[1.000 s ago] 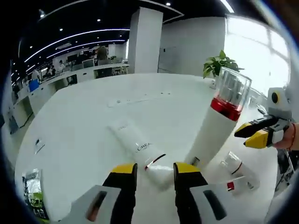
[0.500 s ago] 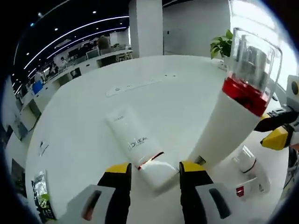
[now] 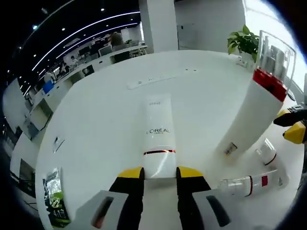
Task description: Arrange the skincare products in the storage area until every visible bottle or jar stands upright without overlapping.
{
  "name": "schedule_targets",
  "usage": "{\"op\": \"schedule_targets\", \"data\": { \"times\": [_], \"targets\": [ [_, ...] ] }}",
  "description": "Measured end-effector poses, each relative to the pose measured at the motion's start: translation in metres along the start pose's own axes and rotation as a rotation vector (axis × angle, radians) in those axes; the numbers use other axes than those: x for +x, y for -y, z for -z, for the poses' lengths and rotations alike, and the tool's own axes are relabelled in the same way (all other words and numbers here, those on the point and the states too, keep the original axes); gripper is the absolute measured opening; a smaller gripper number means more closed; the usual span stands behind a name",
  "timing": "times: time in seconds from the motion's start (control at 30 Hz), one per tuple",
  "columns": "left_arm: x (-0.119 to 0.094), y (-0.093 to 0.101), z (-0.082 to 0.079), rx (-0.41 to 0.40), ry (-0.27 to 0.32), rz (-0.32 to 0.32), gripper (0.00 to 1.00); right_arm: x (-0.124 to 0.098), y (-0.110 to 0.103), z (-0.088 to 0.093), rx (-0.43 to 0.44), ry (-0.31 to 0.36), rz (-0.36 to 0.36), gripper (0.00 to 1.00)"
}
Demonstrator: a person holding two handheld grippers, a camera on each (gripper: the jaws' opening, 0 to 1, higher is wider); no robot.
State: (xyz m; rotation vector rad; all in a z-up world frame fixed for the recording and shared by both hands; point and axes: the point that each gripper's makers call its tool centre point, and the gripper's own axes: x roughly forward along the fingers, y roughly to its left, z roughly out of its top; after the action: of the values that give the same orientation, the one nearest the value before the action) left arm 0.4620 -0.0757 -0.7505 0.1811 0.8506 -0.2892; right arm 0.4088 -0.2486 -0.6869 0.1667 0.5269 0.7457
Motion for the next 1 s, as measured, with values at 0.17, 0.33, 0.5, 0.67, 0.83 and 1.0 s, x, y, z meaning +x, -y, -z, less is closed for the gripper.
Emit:
{"op": "schedule_targets", "data": {
  "times": [0.17, 0.33, 0.5, 0.67, 0.83, 1.0],
  "targets": [
    [-0.01, -0.016, 0.014, 0.006, -0.023, 0.02, 0.25, 0.002, -0.008, 0.0, -0.008, -0.001, -0.014, 0.21],
    [-0.021, -0.025, 0.029, 0.019, -0.053, 0.055, 0.24, 0.005, -0.019, 0.003, -0.013, -0.008, -0.036, 0.2],
    [-0.031, -0.033, 0.044, 0.065, -0.095, 0.084, 0.24, 0.008, -0.03, 0.004, -0.026, -0.014, -0.058, 0.2],
    [-0.042, -0.042, 0.06, 0.081, -0.128, 0.12, 0.24, 0.011, -0.046, 0.007, -0.072, -0.029, -0.086, 0.2],
    [-0.057, -0.05, 0.084, 0.096, -0.193, 0.189, 0.24, 0.015, -0.065, 0.009, -0.122, -0.045, -0.127, 0.2],
    [-0.069, -0.057, 0.099, 0.187, -0.227, 0.188, 0.24, 0.024, -0.078, 0.016, -0.141, -0.073, -0.159, 0.2]
  ]
}}
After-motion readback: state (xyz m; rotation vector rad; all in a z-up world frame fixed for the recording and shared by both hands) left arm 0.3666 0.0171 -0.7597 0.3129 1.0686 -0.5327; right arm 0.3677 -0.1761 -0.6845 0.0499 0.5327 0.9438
